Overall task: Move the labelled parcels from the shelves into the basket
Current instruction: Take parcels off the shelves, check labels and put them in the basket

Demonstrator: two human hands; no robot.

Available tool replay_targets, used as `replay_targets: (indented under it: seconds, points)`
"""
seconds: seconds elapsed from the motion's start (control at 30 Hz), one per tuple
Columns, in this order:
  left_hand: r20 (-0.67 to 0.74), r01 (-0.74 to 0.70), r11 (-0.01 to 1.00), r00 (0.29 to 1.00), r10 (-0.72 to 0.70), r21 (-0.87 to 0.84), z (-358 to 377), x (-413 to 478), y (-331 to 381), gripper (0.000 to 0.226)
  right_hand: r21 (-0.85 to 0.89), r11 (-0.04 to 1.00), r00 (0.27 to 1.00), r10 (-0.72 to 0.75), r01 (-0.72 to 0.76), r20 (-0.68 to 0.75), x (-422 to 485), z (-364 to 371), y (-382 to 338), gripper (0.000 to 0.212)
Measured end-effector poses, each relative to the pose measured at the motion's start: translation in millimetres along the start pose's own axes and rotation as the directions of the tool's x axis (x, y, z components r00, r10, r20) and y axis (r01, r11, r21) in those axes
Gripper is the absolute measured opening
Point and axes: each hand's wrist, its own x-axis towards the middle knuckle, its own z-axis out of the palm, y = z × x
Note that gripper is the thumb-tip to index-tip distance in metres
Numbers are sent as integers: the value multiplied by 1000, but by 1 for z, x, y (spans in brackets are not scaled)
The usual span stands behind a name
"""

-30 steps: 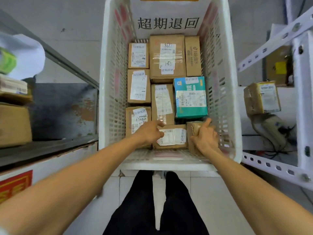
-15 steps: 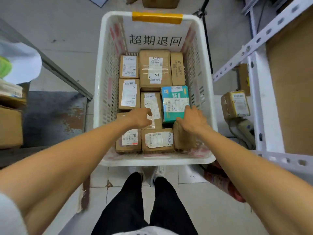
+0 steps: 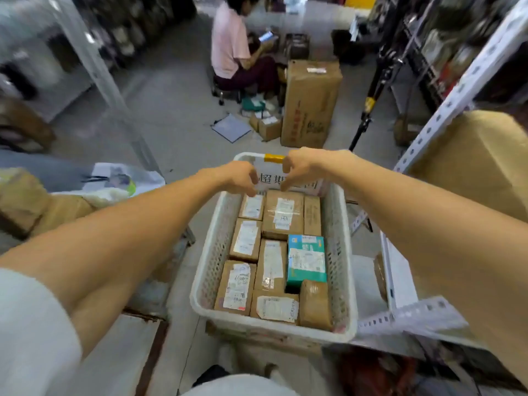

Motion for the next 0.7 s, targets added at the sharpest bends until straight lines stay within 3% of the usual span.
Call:
replay_targets:
  seconds: [0.17, 0.33, 0.43, 0.6, 0.7]
  points:
    - [-240, 154, 988, 959, -149, 1, -66, -89, -13, 43, -142, 969, 964, -222, 203, -143, -37, -74, -60, 44]
    - [-409, 365, 928, 838, -361, -71, -76, -214, -40, 42, -101, 864, 840, -503, 493, -205, -78, -101, -150, 29]
    - [-481, 482, 860, 722, -498, -167, -68, -298, -49, 41, -201, 775, 745, -632, 599, -216, -113, -99, -208, 43]
    - [-531, 635, 694, 479, -699, -340, -48, -442, -45, 40, -343, 533, 538, -838, 774, -87, -190, -88, -312, 27]
    - [-496, 691, 554, 315, -809, -465, -19, -529, -37, 40, -435, 397, 417, -907, 808, -53, -253, -72, -371, 53]
